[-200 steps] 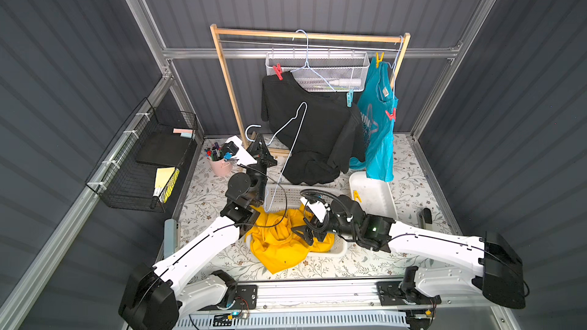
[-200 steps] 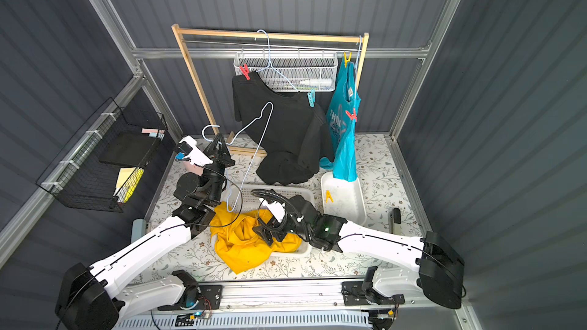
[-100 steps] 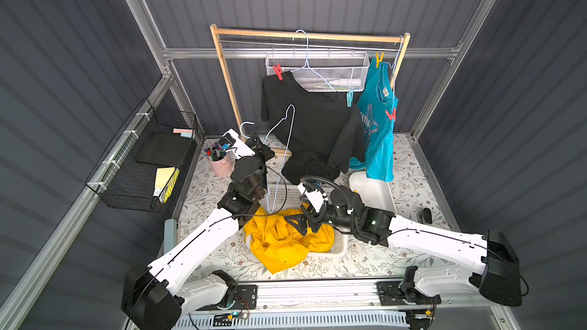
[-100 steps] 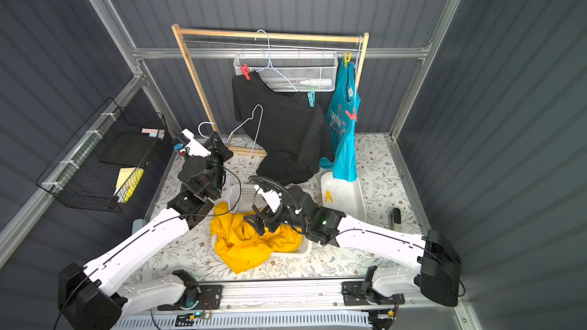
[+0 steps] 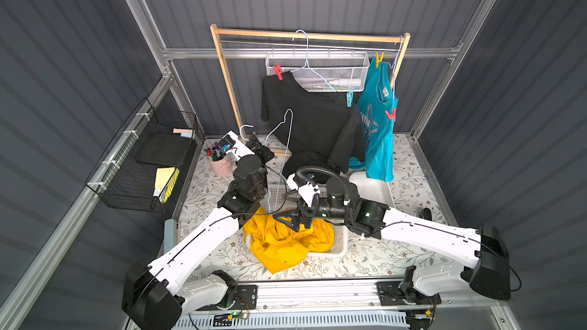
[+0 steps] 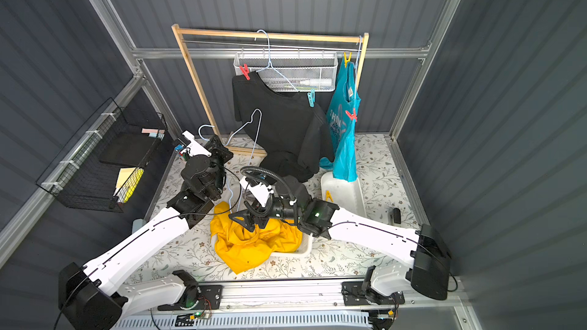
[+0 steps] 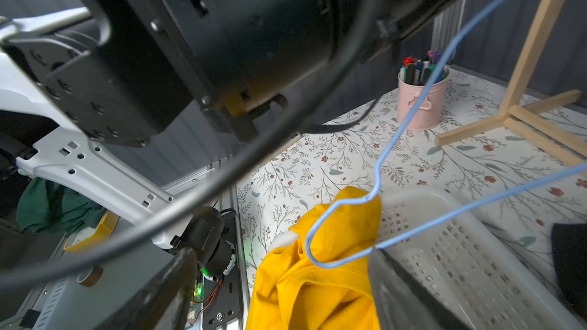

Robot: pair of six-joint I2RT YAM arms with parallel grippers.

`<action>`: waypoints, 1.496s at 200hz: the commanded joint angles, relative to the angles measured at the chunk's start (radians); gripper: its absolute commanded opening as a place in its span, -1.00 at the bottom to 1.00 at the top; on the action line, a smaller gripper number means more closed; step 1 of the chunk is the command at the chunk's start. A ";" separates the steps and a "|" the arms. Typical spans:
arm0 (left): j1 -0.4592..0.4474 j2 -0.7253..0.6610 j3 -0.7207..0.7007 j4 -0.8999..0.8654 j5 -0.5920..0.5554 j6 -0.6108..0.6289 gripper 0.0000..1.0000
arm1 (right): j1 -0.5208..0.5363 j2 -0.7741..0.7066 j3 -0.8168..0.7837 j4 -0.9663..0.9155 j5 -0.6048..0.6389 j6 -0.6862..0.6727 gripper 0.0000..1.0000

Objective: Remove the clothespins securing t-shirts to the hanger
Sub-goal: Place the hanger on the clothes rail.

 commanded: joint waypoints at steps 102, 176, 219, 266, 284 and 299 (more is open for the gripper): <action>-0.003 -0.026 0.018 -0.031 -0.068 -0.084 -1.00 | 0.000 0.176 0.061 0.064 -0.036 0.036 0.18; -0.003 -0.039 0.010 -0.052 -0.071 -0.114 -1.00 | -0.002 0.177 0.052 0.082 0.015 0.040 -0.74; -0.002 -0.077 -0.025 -0.075 -0.105 -0.130 -0.03 | -0.003 0.099 -0.014 0.085 0.114 0.045 -0.96; -0.002 -0.118 -0.028 -0.067 -0.057 0.013 0.86 | -0.039 0.015 -0.109 0.079 0.108 0.061 -1.00; -0.002 -0.137 -0.027 -0.059 -0.005 0.072 0.99 | -0.053 -0.009 -0.132 0.071 0.105 0.065 -1.00; -0.002 -0.144 -0.019 -0.068 0.044 0.116 1.00 | -0.064 -0.026 -0.143 0.054 0.108 0.065 -1.00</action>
